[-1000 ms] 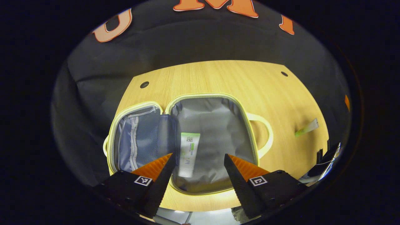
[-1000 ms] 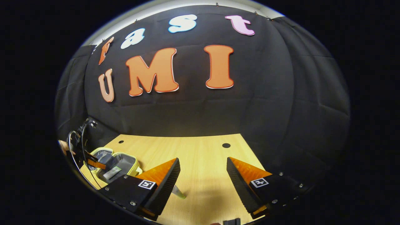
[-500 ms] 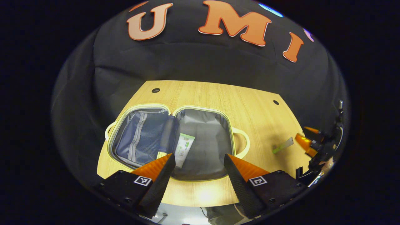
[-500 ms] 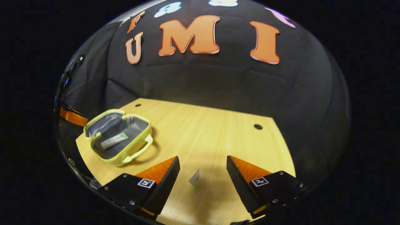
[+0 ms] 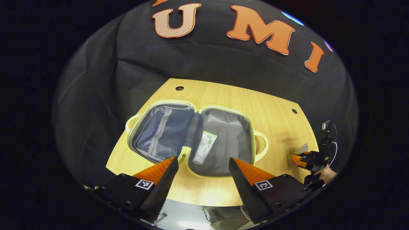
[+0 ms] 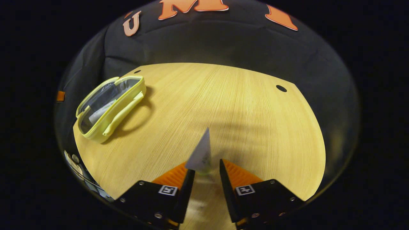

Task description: First open the suitcase, pack the skin care products into it, and then close the suitcase.

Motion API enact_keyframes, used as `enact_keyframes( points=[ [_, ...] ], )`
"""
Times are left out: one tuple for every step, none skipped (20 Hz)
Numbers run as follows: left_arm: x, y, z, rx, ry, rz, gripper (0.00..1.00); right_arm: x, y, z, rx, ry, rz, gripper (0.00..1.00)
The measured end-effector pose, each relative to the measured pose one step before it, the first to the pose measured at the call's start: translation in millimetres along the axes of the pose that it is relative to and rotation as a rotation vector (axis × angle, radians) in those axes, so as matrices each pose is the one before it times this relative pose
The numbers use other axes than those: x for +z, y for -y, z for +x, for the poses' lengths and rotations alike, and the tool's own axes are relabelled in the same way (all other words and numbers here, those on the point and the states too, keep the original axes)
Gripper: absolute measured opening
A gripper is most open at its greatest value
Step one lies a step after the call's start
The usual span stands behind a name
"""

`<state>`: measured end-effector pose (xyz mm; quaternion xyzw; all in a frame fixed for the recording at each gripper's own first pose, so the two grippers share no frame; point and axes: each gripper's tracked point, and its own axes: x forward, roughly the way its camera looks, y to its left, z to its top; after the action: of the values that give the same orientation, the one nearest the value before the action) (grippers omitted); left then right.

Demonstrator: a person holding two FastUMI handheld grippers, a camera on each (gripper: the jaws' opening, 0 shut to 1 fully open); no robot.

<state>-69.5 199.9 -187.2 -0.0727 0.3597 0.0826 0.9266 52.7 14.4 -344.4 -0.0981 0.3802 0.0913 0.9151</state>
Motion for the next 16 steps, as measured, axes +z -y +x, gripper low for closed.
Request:
enact_keyframes(
  points=[
    [0.37,-0.97,-0.12,0.00228,0.00075,-0.00097,0.99,1.03,-0.53,0.65,0.00351,0.00167,-0.01778,0.29],
    [1.07,-1.24,0.42,0.0012,-0.0015,-0.00241,0.99,-0.08,-0.75,0.41,0.00364,-0.00934,-0.01386,0.34],
    [0.44,-0.21,0.02,-0.00319,-0.00119,-0.00261,0.99,-0.32,-1.21,-1.79,0.00489,-0.0149,-0.00004,0.33],
    [2.68,-0.69,2.31,-0.00693,0.00234,-0.00122,0.99,1.72,-2.92,-5.4,0.01264,-0.00465,0.01186,0.33],
    [1.64,-1.97,1.31,-0.00607,0.00052,-0.00118,0.99,4.82,-4.16,-6.24,0.01566,0.00252,0.02023,0.32],
    [2.85,-3.34,1.8,-0.00236,0.00194,-0.00166,0.99,6.31,-6.06,-6.71,0.01622,0.00801,0.01916,0.32],
    [2.78,-1.94,3.14,-0.00944,0.00133,-0.00279,0.99,7.38,-5.21,-6.23,0.0115,0.00578,0.00622,0.28],
    [4.66,-1.75,2.25,-0.01823,0.0055,-0.00091,0.99,5.49,-4.3,-6.87,0.00131,0.0006,0.00142,0.32],
    [4.13,-4.31,3.08,-0.01463,0.00334,0.00181,0.99,7.42,-6.16,-7.01,0.00294,0.00054,0.00212,0.32],
    [5.29,-6.44,3.08,-0.01124,0.00682,0.00589,0.99,9.5,-8.78,-7.71,0.00675,0.00667,0.0075,0.32],
    [6.82,-7.97,3.74,-0.0106,0.01059,0.00931,0.99,10.52,-10.66,-6.53,0.00749,0.00844,0.01171,0.27],
    [5.79,-9.03,4.49,-0.00744,0.00673,0.00661,0.99,9.89,-14.91,-3.99,0.01079,0.00725,0.01309,0.27],
    [6.19,-10.65,3.21,-0.01238,0.00774,0.00674,0.99,8.73,-16.38,-2.87,0.01113,0.0041,0.01856,0.32],
    [4.33,-10.15,3.18,-0.02136,-0.00198,0.00903,0.98,7.35,-21.52,-2.32,0.01766,-0.00478,0.02197,0.32],
    [2.09,-12.92,3.3,-0.01905,-0.00734,0.01273,0.99,6.84,-22.42,0.09,0.02025,-0.00277,0.02301,0.32],
    [3.69,-16.66,2.91,-0.01181,-0.00593,0.01848,0.99,6.75,-26.2,1.13,0.02351,-0.0051,0.021,0.32]
  ],
)
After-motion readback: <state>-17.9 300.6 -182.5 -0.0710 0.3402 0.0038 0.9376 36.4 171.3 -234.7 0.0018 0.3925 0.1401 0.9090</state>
